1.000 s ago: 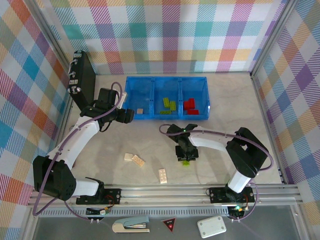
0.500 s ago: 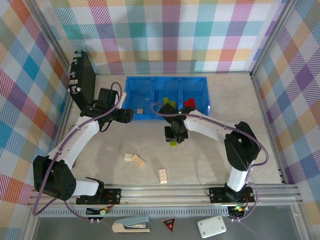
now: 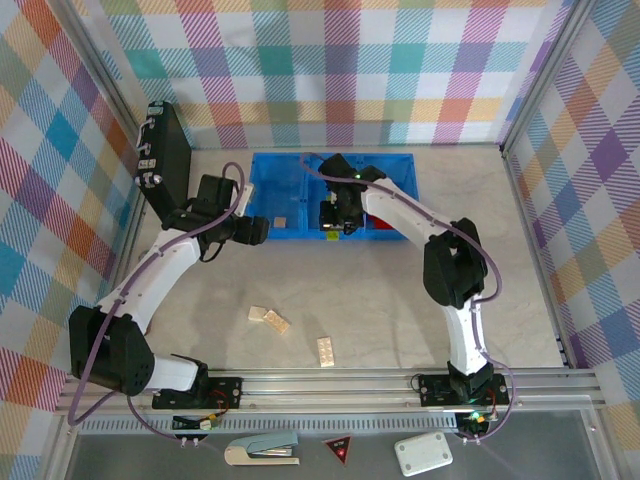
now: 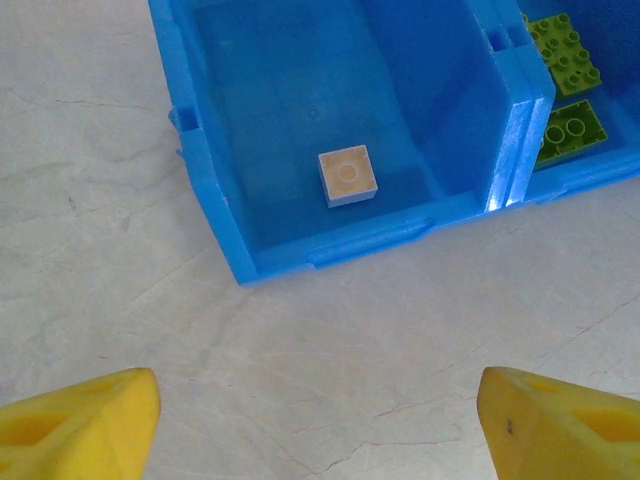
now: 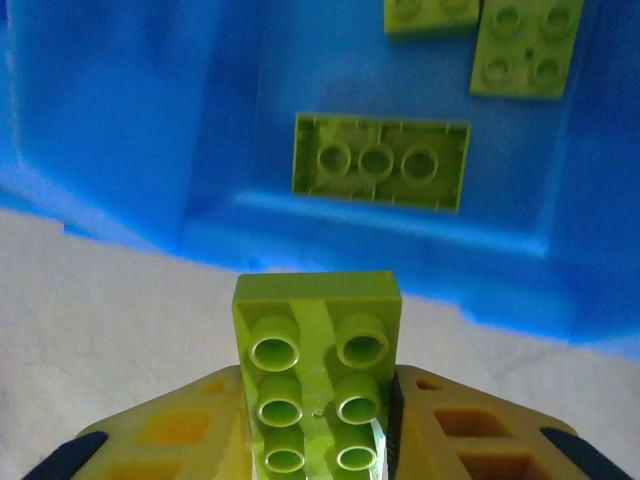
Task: Sort the legos into containers by color
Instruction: Place the lego in the container.
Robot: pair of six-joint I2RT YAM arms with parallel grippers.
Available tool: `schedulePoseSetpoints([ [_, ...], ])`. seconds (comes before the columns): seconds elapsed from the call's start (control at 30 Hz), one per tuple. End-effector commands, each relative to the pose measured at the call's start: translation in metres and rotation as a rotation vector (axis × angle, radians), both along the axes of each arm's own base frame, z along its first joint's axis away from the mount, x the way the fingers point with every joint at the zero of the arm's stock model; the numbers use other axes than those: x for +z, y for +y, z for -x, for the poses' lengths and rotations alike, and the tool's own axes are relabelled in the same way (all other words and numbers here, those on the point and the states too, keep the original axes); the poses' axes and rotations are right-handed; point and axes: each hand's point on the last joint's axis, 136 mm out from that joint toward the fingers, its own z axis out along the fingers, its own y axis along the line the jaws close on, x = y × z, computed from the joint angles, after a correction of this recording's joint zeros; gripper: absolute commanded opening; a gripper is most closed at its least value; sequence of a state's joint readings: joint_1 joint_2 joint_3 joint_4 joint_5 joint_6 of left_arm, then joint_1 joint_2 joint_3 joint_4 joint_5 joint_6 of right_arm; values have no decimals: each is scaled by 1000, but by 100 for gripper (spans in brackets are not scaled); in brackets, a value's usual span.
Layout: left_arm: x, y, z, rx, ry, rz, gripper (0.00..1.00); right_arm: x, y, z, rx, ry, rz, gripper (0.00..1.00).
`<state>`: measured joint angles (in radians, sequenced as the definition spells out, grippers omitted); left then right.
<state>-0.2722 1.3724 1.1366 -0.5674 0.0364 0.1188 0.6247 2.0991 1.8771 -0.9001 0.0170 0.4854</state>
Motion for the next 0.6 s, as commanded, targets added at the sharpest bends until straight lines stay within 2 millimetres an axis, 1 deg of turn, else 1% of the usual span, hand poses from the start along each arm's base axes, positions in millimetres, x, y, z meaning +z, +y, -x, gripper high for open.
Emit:
schedulePoseSetpoints([
  [0.0,9,-2,-6,13,-9,40,79,-1,0,-14,26,4,-8,35],
  [0.17,7,-5,-10,21,3,67,76,-4,5,-45,27,-30,-43,35],
  [0.3,6,2,-14,80,5,53,75,-9,15,-65,45,-56,-64,34],
  [0.43,2,7,-18,116,39,26,75,-16,28,-80,80,-80,-89,34],
  [0.57,2,9,-18,125,42,17,75,-24,35,-93,100,-99,-85,34],
])
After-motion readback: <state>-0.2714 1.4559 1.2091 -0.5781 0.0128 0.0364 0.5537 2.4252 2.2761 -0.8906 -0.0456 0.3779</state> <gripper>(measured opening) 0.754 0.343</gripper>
